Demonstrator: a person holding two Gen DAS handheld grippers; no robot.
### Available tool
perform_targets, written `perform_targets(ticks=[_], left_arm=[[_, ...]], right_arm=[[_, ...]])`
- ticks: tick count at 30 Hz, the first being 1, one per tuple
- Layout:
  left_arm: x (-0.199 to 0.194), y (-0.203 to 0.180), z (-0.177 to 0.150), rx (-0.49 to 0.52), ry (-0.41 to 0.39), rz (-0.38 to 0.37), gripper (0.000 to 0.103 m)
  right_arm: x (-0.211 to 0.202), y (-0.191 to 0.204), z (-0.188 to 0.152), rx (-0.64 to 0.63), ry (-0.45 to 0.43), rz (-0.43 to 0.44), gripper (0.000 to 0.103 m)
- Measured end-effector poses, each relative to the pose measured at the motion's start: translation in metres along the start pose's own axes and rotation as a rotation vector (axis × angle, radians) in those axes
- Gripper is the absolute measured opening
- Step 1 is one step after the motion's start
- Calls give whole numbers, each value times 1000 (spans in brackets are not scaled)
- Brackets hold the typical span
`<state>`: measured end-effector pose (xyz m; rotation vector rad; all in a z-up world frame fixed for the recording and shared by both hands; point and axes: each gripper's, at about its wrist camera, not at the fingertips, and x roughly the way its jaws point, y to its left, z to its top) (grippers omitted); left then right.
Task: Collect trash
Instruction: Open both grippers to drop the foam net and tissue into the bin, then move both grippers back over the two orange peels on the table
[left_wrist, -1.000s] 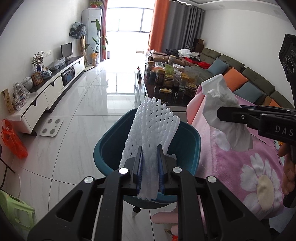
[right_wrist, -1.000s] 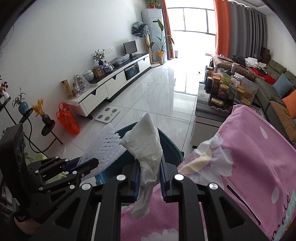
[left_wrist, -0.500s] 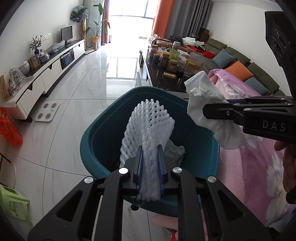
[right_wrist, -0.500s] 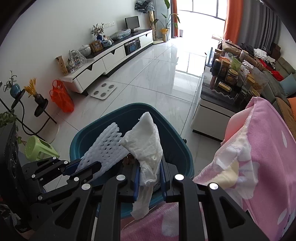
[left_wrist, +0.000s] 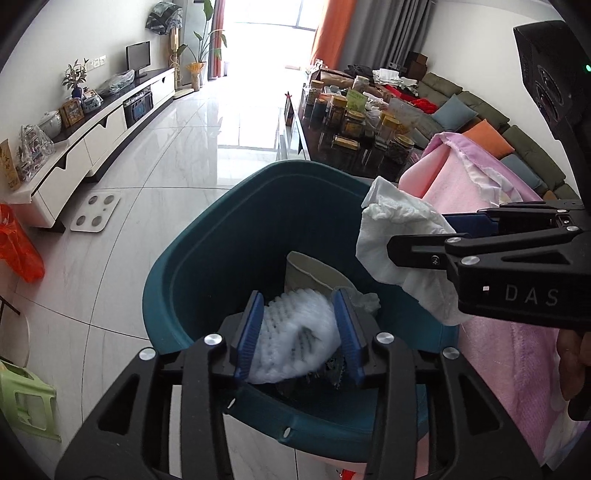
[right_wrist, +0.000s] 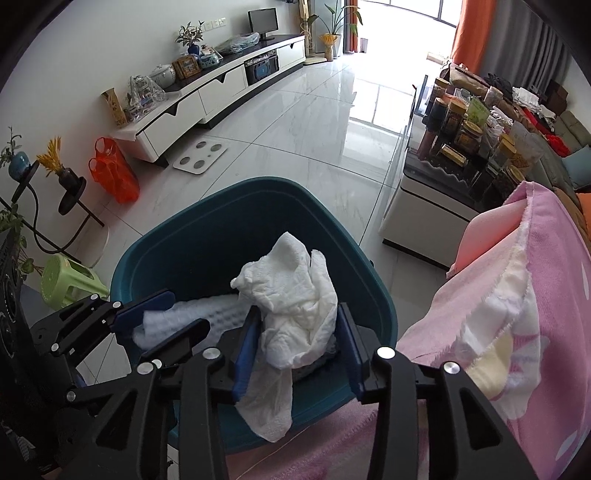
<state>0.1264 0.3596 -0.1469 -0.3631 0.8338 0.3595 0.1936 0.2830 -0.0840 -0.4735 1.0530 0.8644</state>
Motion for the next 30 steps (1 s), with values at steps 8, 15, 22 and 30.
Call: perform_targets(ticks=[8, 15, 22, 30], left_arm=[[-27, 12, 4, -31, -81, 2, 89], [-61, 19, 10, -48, -166, 22, 97], [-88, 20, 16, -64, -218, 34, 97], [-124, -4, 23, -24, -266, -18, 97]], right_arm=[[-12, -9, 3, 33, -50, 22, 69], [-39, -19, 0, 69, -128, 37, 79], [-70, -30, -8, 92, -204, 49, 83], [-111, -49, -33, 117, -307, 21, 87]])
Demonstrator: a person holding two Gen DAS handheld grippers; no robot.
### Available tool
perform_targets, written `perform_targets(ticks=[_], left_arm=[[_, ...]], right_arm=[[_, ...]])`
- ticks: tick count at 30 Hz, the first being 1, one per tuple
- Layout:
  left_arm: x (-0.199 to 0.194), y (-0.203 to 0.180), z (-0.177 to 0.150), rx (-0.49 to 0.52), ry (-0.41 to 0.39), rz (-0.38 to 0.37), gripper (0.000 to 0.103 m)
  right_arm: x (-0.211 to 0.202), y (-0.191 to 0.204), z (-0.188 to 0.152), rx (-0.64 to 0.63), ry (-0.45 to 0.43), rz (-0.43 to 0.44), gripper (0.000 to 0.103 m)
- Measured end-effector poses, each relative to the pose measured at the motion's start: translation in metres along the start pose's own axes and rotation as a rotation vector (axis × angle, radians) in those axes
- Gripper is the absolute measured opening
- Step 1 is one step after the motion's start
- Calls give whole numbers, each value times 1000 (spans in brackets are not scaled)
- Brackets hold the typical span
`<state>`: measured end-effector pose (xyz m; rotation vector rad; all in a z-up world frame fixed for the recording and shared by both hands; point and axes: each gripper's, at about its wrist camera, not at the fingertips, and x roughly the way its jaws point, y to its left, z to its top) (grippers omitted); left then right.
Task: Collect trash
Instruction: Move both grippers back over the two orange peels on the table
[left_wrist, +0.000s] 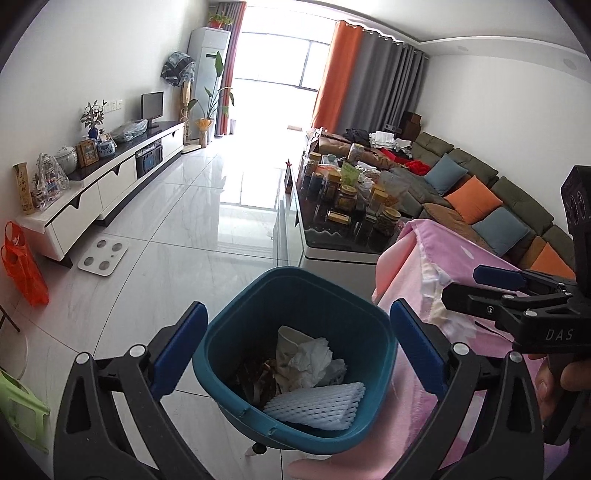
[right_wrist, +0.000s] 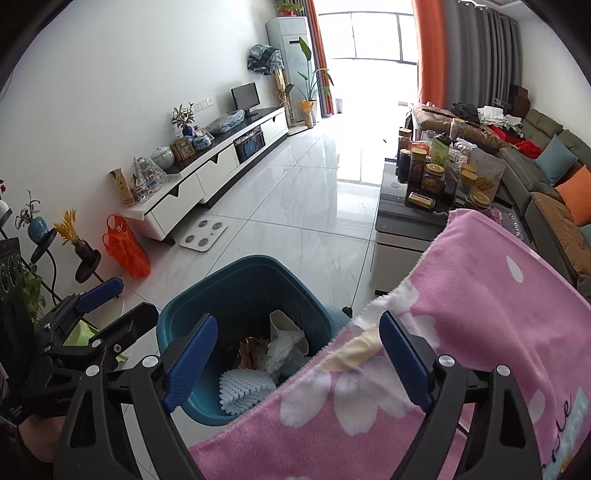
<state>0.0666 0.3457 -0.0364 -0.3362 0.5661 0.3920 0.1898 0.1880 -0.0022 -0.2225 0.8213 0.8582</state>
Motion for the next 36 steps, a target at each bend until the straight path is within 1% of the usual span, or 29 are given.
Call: perform_targets(ticks=[5, 7, 9, 18, 26, 31, 36], left_arm=[[-20, -31, 10, 38, -35, -66, 97], [-26, -45, 12, 55, -44, -88, 97], [-31, -58, 13, 72, -50, -116, 97], [-43, -114, 9, 142, -46, -203, 97], [-41, -170, -4, 227, -31, -304, 97], [-40, -207, -13, 283, -15, -362, 97], [-42, -242, -25, 333, -1, -412, 97]], right_arm=[[-31, -19, -14, 32, -60, -25, 90], [-44, -28, -21, 42, -83, -55, 94], [-56, -36, -30, 56, -106, -70, 95], [-109, -84, -75, 146, -182, -226, 96], [-152, -129, -132, 249, -211, -389, 96], [-172, -158, -163, 328, -214, -449, 96], [-189, -175, -188, 381, -219, -495, 96]])
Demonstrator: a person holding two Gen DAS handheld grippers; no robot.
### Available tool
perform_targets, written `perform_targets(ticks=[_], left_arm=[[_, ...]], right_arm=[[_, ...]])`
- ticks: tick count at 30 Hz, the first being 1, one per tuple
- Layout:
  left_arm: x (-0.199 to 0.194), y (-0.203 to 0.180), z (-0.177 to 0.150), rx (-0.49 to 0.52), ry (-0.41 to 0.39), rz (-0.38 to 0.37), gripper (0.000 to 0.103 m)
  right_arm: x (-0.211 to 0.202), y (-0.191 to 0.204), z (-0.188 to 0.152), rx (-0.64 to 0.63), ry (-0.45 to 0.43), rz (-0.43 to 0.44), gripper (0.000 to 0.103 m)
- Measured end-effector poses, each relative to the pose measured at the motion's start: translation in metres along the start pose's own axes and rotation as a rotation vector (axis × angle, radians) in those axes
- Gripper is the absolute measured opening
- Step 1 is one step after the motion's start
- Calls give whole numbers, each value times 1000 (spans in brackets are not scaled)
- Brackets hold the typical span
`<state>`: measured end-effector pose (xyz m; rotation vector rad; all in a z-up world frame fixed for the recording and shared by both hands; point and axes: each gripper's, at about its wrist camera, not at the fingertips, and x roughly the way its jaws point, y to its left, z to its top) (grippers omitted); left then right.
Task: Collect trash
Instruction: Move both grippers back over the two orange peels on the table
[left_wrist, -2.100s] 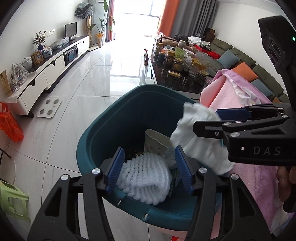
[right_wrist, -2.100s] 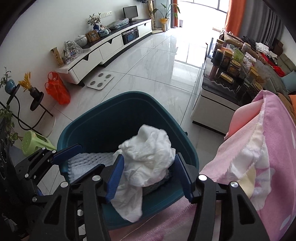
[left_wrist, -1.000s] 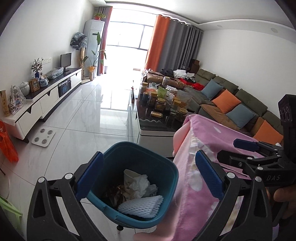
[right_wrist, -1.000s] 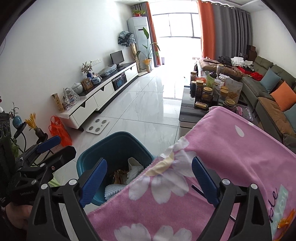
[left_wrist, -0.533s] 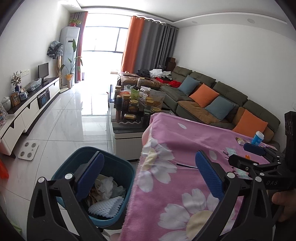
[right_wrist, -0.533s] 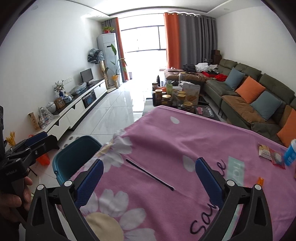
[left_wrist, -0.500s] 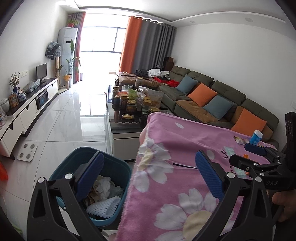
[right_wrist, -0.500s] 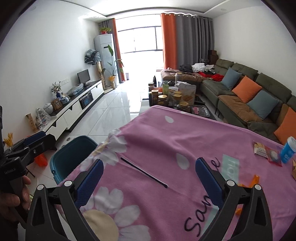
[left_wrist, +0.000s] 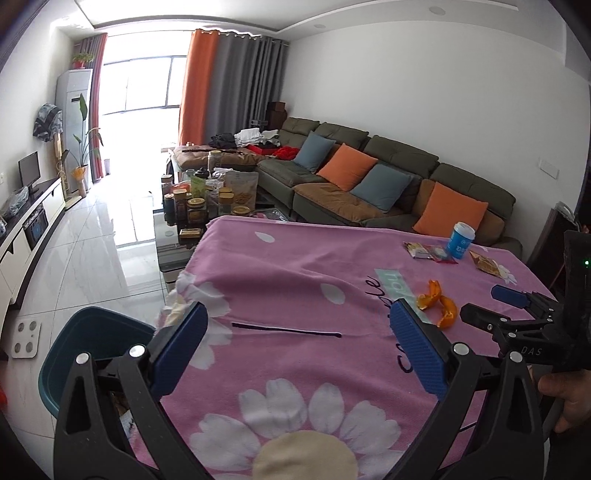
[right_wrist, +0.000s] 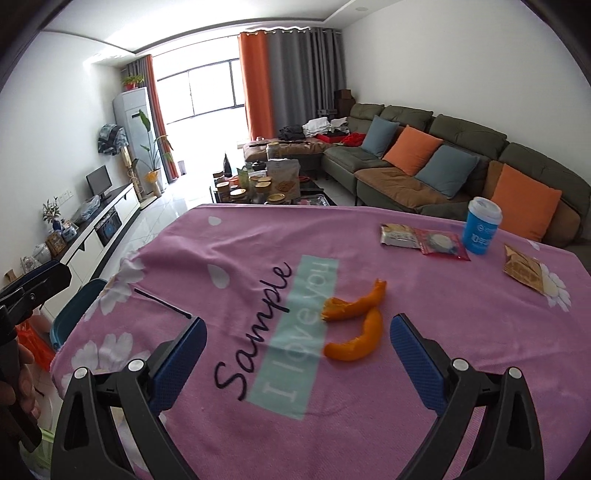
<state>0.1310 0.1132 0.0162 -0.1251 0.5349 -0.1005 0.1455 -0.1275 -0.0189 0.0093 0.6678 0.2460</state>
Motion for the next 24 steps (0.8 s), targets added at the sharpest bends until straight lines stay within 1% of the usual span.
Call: perform_targets(ticks=[6, 13, 17, 24], left_arm=[[17, -34, -7, 45, 33, -60, 97], [32, -70, -14, 108, 66, -123, 97], [40, -81, -16, 134, 84, -149, 97], [46, -88, -19, 148, 97, -161, 97]], right_arm=[[-9, -27, -12, 49, 0, -45, 96], [-11, -45, -25, 89, 12, -75, 96], [-9, -50, -29, 106, 20, -83, 96], [-5, -56, -32, 121, 30, -85, 96]])
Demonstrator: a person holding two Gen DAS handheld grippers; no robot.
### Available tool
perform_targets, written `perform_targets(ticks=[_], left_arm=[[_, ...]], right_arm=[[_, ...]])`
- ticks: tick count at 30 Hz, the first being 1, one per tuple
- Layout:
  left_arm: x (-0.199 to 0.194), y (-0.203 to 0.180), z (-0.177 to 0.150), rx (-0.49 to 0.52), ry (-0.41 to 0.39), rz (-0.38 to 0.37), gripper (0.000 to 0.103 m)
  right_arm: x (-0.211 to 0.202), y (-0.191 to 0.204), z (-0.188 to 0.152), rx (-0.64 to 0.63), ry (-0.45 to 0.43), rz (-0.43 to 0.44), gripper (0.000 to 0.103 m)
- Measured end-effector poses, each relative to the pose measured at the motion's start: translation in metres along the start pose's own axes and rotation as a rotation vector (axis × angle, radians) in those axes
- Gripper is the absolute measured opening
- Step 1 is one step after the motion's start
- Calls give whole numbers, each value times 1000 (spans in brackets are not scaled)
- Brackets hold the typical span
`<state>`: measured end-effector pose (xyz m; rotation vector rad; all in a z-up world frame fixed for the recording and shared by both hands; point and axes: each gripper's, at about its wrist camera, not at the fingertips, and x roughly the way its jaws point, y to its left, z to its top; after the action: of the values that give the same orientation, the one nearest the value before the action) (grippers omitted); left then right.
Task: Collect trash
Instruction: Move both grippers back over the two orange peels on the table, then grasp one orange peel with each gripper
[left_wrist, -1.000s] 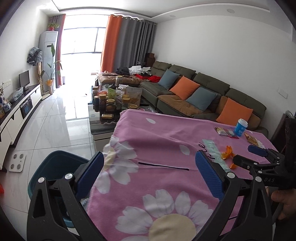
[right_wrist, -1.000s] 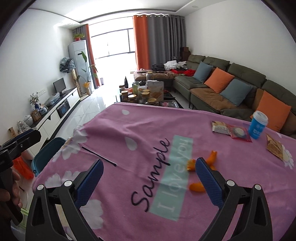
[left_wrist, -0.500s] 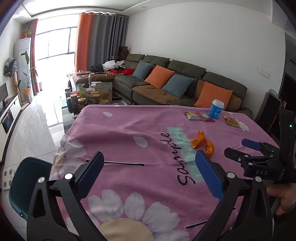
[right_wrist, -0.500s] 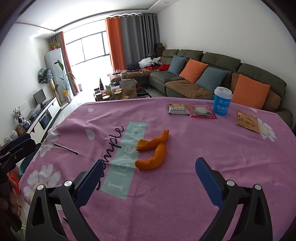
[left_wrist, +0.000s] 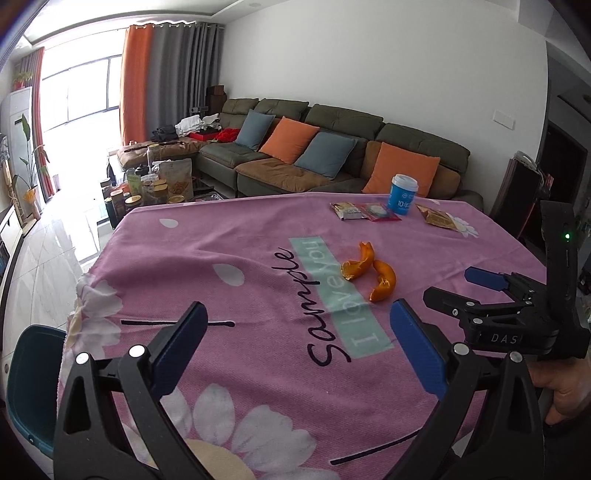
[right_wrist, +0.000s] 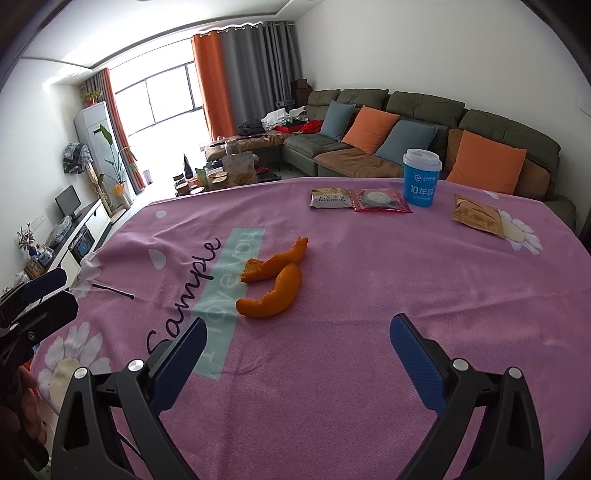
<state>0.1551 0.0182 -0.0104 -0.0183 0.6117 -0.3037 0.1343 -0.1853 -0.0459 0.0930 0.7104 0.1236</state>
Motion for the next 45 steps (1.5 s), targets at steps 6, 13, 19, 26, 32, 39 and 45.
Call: perform_targets(ticks=[6, 13, 19, 26, 32, 39, 45], left_arm=[[12, -2, 2, 8, 24, -11, 97], [31, -1, 11, 14, 39, -15, 97], [50, -1, 20, 16, 55, -18, 97], [79, 1, 33, 28, 75, -20, 97], [98, -3, 46, 49, 87, -43, 97], [128, -21, 58, 87, 122, -104, 97], [158, -42, 58, 128, 179, -129, 92]], right_arm=[[9, -1, 5, 9, 14, 13, 96], [36, -7, 19, 40, 75, 48, 87], [60, -8, 30, 39, 132, 73, 77], [75, -6, 31, 16, 178, 98, 54], [81, -4, 29, 13, 192, 150, 27], [76, -10, 29, 33, 181, 174, 14], [66, -27, 29, 52, 156, 124, 12]])
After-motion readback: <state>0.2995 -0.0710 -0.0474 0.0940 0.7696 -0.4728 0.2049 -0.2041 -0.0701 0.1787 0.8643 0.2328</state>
